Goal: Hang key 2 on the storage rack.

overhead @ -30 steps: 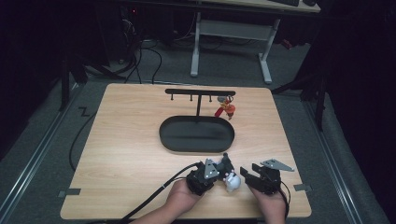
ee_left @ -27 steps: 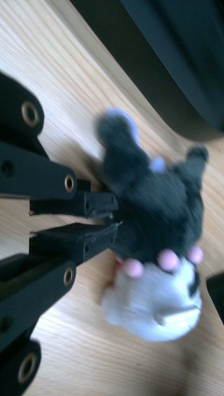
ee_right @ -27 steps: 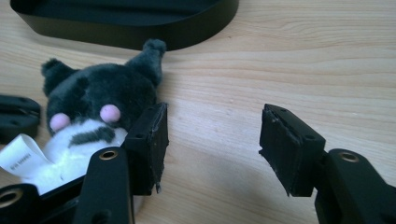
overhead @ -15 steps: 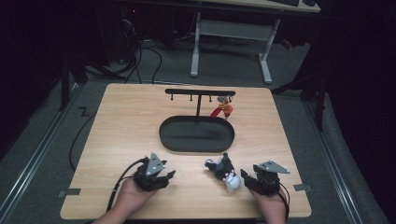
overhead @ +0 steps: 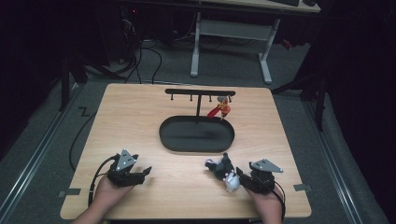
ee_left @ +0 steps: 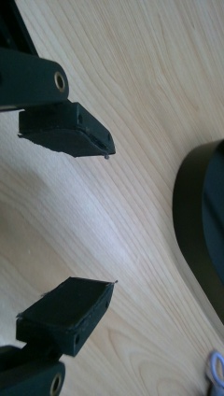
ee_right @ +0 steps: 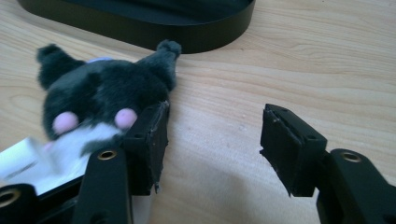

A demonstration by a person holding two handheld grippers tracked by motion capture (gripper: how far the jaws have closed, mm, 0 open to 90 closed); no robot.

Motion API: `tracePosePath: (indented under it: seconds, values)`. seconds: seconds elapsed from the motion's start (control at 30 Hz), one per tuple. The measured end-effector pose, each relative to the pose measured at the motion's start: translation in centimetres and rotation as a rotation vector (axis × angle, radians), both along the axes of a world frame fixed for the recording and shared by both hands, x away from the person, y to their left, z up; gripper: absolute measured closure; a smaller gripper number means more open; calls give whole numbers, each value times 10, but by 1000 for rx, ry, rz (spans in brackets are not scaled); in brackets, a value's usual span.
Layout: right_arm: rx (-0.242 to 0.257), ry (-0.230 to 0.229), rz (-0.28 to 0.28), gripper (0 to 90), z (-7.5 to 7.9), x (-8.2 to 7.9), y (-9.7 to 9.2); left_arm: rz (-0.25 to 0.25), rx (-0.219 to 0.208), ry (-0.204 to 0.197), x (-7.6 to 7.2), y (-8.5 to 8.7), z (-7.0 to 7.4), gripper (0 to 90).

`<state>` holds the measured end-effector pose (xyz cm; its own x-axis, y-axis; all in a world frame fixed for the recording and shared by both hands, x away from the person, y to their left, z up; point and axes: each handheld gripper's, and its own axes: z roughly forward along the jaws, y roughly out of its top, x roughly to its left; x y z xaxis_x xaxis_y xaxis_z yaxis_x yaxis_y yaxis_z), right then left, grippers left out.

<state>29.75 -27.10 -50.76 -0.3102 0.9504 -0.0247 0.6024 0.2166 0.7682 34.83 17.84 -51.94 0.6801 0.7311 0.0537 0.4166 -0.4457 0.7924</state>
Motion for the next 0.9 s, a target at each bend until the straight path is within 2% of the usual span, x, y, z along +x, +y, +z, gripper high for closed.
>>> tracePosePath:
  seconds: [0.1, 0.17, 0.27, 0.37, 0.43, 0.67, 0.7, 0.73, 0.9]
  values:
    - [0, 21, -8, 434, 0, 6, 5, 9, -9, -1, 1, 3, 0, 281]
    - [-5, 51, -21, 458, 2, 9, 9, 2, -14, -10, 0, 3, 0, 280]
    - [-45, 90, -45, 487, 6, 14, 9, -13, -12, -8, 1, 2, -1, 280]
    - [-55, 119, -66, 486, 10, 19, 7, -24, 1, -11, -1, 0, -1, 281]
    - [-53, 148, -54, 503, 13, 21, 6, -33, 4, -20, -3, -1, 1, 282]
    - [-165, 243, -24, 514, 22, 22, 9, -44, 5, -26, -5, -2, 2, 283]
    - [-165, 243, -24, 514, 22, 22, 9, -44, 5, -26, -5, -2, 2, 283]
    - [-173, 278, -9, 514, 23, 22, 10, -45, 2, -21, -5, -2, 2, 284]
    - [-186, 365, 3, 498, 23, 25, 10, -43, 1, -25, -6, 0, 2, 284]
